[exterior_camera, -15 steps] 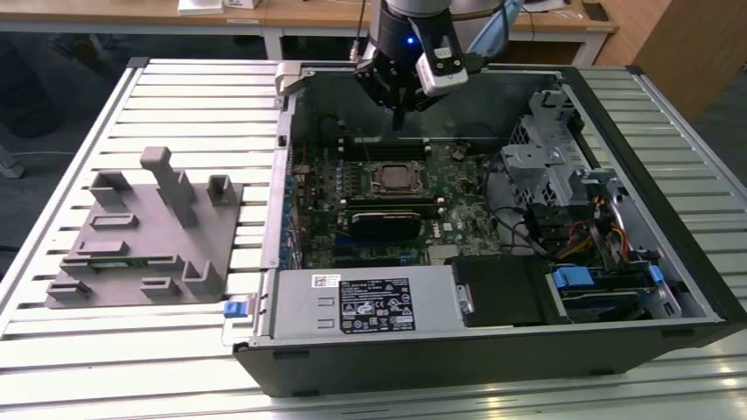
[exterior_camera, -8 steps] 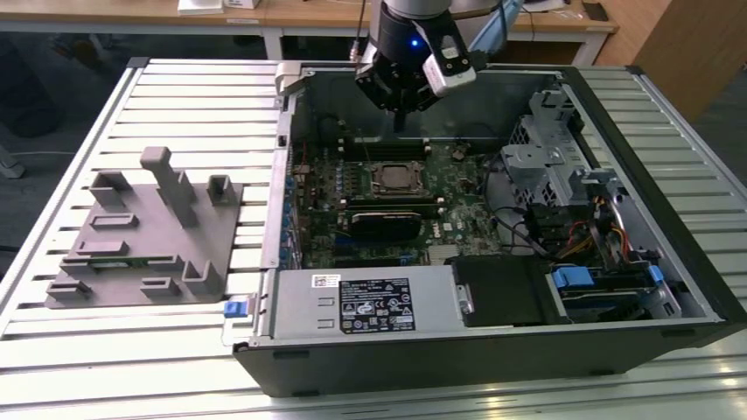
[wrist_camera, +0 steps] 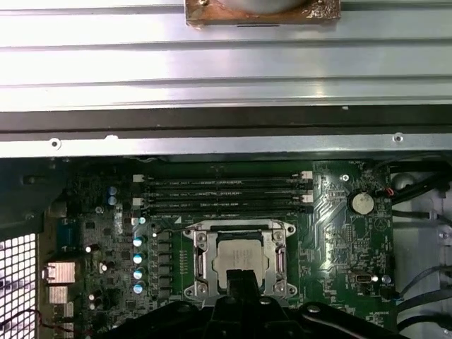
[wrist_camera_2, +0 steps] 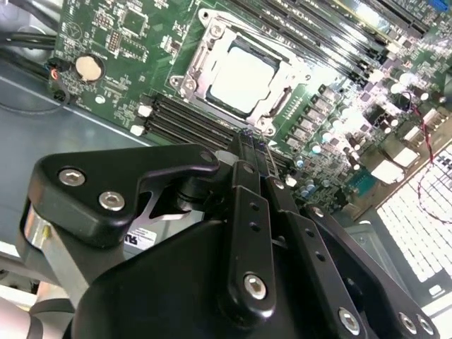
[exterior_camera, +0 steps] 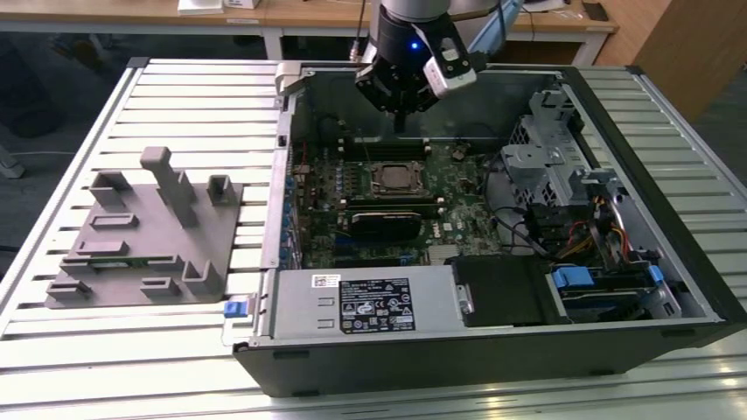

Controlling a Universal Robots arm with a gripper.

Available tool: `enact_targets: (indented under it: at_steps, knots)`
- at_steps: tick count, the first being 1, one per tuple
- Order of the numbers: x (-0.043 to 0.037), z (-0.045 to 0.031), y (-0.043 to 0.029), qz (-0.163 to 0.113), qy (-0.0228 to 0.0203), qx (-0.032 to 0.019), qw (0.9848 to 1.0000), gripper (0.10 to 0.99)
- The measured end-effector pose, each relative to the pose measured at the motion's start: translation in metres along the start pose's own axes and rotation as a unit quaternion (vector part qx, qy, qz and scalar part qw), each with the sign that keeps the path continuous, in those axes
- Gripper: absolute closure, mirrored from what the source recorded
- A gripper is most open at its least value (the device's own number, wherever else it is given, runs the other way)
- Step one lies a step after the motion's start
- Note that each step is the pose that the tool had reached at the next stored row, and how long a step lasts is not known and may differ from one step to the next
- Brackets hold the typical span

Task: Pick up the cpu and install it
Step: 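Install the first cpu locking lever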

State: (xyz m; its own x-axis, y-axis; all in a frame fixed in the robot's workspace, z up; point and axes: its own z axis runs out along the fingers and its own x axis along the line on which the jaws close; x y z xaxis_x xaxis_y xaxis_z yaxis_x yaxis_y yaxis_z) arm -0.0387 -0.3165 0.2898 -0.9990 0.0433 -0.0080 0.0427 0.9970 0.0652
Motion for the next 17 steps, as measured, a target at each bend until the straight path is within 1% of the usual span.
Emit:
enact_targets:
  at_steps: [3, 11, 17]
  knots:
    - [0.0047, 0.0003, -0.0002, 0.0, -0.0001, -0.0001, 1.0, 0.98]
    - [0.0221, 0.0011, -0.001, 0.0, -0.0001, -0.0008, 1.0, 0.98]
    - [0.0292, 0.0039, -0.003, 0.001, -0.0001, -0.0009, 1.0, 0.98]
